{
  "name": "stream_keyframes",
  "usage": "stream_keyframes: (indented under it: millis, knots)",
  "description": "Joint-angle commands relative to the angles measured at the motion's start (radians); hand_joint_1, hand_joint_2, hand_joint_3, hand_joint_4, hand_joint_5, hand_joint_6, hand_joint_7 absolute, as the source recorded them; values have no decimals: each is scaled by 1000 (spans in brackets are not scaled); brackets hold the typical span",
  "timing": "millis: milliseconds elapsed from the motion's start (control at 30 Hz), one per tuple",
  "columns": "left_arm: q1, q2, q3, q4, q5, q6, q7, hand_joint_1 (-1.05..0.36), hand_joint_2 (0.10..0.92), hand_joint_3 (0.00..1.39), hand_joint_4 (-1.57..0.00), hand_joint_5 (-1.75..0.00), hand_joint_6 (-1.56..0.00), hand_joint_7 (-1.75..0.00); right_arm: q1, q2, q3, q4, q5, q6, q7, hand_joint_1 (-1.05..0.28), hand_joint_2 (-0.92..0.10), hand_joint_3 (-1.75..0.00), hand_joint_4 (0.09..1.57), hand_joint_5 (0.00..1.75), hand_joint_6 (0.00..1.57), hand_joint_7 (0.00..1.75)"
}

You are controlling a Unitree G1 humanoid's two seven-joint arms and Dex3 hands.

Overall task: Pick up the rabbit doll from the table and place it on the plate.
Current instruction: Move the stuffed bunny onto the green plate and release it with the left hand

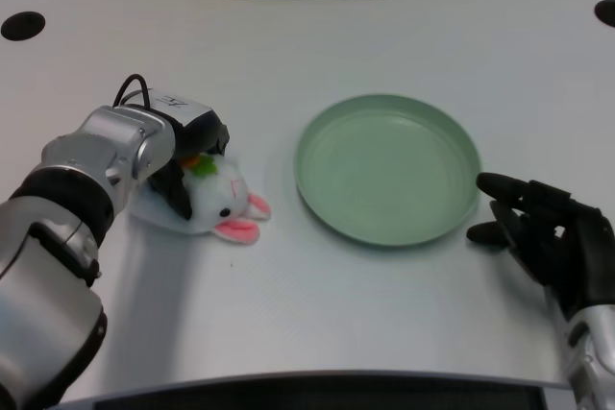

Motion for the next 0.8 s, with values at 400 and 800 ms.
stream_keyframes:
  millis: [400, 800]
  knots:
    - [-2, 44, 71, -19, -59, -53, -4, -210, 865, 7, -537, -1510, -628, -1288, -18, -11, 0, 44, -6, -18, -5, -405, -921, -190, 844, 864, 1050, 7]
    - [19, 98, 274, -51, -261, -108, -15, -145, 875, 3, -811, -1746, -649, -1746, -28, -8, -2, 62, -8, -26, -6, -395, -921, -195, 854, 859, 1054, 10]
